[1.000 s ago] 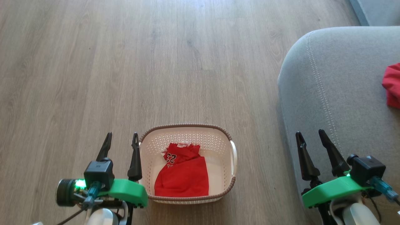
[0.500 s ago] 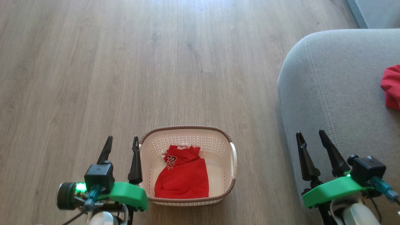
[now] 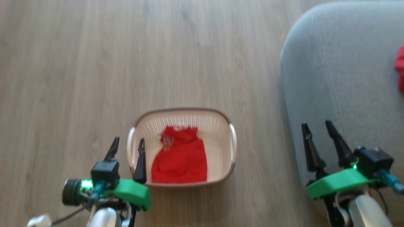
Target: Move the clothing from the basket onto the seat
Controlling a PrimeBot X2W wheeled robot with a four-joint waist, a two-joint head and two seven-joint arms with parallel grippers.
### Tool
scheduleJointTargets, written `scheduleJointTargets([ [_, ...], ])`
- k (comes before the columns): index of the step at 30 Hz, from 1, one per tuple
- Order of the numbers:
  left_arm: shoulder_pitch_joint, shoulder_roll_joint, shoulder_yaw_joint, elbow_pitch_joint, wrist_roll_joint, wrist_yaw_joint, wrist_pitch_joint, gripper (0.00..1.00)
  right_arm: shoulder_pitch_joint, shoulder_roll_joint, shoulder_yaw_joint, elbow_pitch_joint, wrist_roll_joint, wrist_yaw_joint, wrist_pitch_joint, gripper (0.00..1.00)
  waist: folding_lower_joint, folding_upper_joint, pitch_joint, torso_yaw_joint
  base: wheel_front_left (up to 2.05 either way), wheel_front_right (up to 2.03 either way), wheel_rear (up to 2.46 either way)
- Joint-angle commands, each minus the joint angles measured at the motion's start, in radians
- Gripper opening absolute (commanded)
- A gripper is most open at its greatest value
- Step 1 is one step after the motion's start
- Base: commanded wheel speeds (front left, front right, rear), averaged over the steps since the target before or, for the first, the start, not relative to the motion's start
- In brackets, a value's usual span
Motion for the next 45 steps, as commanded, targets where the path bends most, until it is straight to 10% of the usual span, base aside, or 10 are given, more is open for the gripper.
scheduleJointTargets([
  [1, -0.058, -0.001, 0.022, -0.005, 0.014, -0.003, -0.005, 1.0, -0.039, -0.011, 0.012, -0.033, -0.009, 0.0, -0.009, 1.0, 0.0, 0.0, 0.091, -0.022, 0.0, 0.0, 0.0],
  [24, -0.582, 0.108, -0.077, 0.521, 0.162, -0.118, -0.005, 1.0, -0.184, 0.069, 0.087, -0.089, -0.073, 0.0, -0.009, 1.0, 0.0, 0.0, 0.642, -0.214, 0.0, 0.0, 0.0],
  [45, -1.002, 0.154, -0.207, 1.034, 0.24, -0.213, 0.083, 1.0, -0.173, 0.082, 0.109, -0.173, -0.042, 0.0, -0.009, 1.0, 0.0, 0.0, 0.833, -0.3, 0.0, 0.0, 0.0],
])
